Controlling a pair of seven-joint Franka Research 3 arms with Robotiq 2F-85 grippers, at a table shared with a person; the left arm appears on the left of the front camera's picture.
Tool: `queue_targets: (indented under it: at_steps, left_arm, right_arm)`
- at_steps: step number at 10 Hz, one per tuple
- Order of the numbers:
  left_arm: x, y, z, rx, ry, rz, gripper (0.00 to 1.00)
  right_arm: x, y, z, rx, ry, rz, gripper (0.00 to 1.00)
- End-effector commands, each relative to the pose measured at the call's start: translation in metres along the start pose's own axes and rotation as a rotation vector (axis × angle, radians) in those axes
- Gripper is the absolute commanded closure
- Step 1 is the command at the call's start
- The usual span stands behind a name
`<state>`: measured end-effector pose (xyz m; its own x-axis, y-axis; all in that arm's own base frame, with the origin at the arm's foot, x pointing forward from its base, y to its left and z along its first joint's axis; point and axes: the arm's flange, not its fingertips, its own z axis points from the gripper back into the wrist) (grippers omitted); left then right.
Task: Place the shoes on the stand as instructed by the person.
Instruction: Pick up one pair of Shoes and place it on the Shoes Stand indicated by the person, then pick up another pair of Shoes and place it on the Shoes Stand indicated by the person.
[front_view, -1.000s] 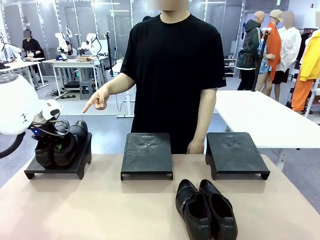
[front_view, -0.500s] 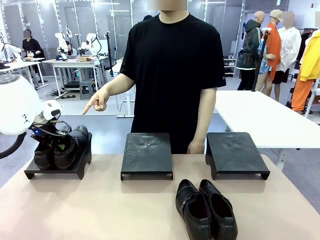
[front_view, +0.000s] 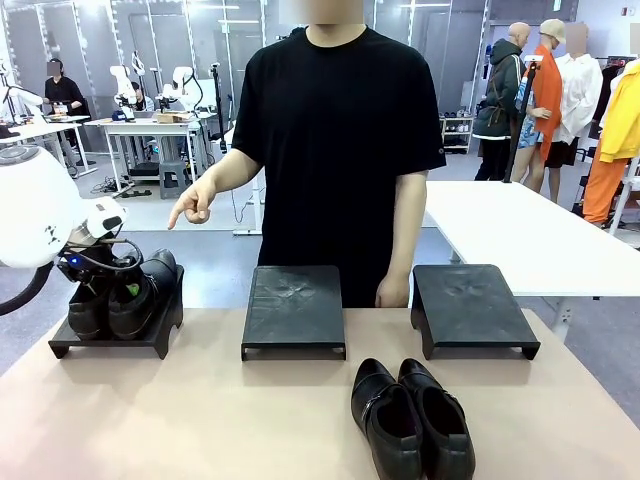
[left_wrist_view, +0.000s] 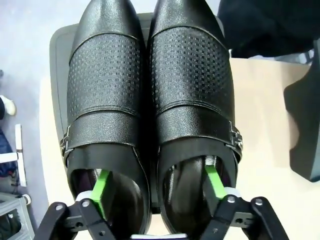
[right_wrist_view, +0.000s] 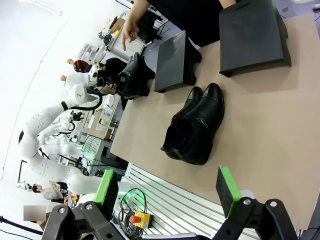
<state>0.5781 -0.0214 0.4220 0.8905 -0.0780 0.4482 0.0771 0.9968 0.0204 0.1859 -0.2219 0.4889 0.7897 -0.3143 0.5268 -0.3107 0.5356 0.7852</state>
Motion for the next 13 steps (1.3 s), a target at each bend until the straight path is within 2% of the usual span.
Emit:
queue_targets:
  at_steps: [1,2,3,13]
  left_arm:
    - [-0.002,-0.003,0.01,0.004,0.015,0.001,0.0]
    - [-0.008,-0.005,0.016,-0.021,-0.008,0.031,0.0]
    - [0.0,-0.001,0.003,0.0,-0.001,-0.001,0.0]
    - [0.0,-0.001,0.003,0.0,-0.001,-0.001,0.0]
  right_arm:
    - [0.0,0.001,0.0,0.006,-0.012,0.021,0.0]
    - [0.0,0.001,0.0,0.006,-0.012,0.021,0.0]
    - [0.0,0.001,0.0,0.006,-0.012,0.021,0.0]
    - [0.0,0.001,0.0,0.006,-0.012,0.021,0.0]
